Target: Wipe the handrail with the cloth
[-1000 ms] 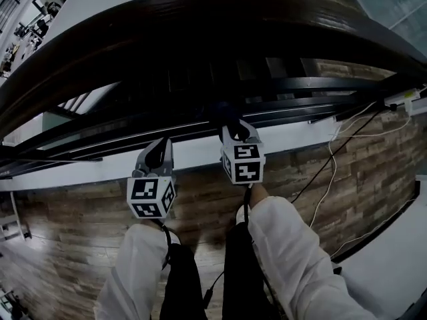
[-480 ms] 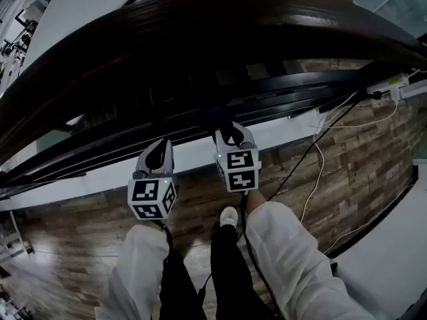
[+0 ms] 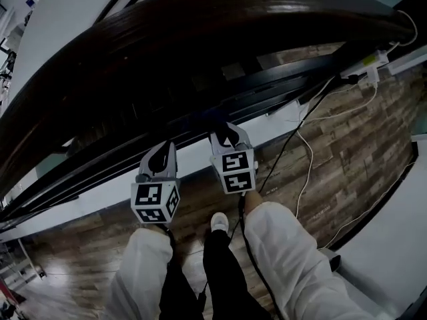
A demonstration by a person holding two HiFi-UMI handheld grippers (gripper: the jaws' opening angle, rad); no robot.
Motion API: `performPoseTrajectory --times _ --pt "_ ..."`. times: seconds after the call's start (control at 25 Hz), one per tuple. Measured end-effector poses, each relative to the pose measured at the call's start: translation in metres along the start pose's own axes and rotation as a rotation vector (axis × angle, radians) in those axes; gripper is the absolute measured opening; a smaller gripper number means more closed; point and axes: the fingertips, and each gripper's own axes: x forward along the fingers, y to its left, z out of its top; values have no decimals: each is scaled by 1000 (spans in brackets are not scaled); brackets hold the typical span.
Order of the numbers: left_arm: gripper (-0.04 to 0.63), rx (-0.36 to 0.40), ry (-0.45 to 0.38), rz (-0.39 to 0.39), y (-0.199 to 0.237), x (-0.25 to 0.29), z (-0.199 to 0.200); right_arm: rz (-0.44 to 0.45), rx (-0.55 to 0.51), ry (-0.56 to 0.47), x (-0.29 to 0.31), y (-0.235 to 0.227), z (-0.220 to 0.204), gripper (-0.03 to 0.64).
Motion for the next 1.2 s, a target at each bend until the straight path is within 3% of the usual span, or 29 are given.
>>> performPoseTrajectory --times 0.28,0.48,0.76,0.92,1.08,1.2 --pt "-2 37 14 -47 -49 44 11 -29 45 0 -6 -70 -4 61" --pt "-2 53 10 -69 -78 59 27 14 -30 35 -9 -80 -11 61" --pt "-2 82 12 -145 -116 81 47 -38 79 63 -16 -128 -12 61" --pt "-2 89 9 -188 -128 95 54 -74 90 79 -19 -149 -13 61" --pt "-2 80 13 -223 -135 102 56 -73 33 97 -20 -152 -15 61" --pt "-2 97 29 -248 -138 107 52 -108 62 95 -24 -161 -13 61"
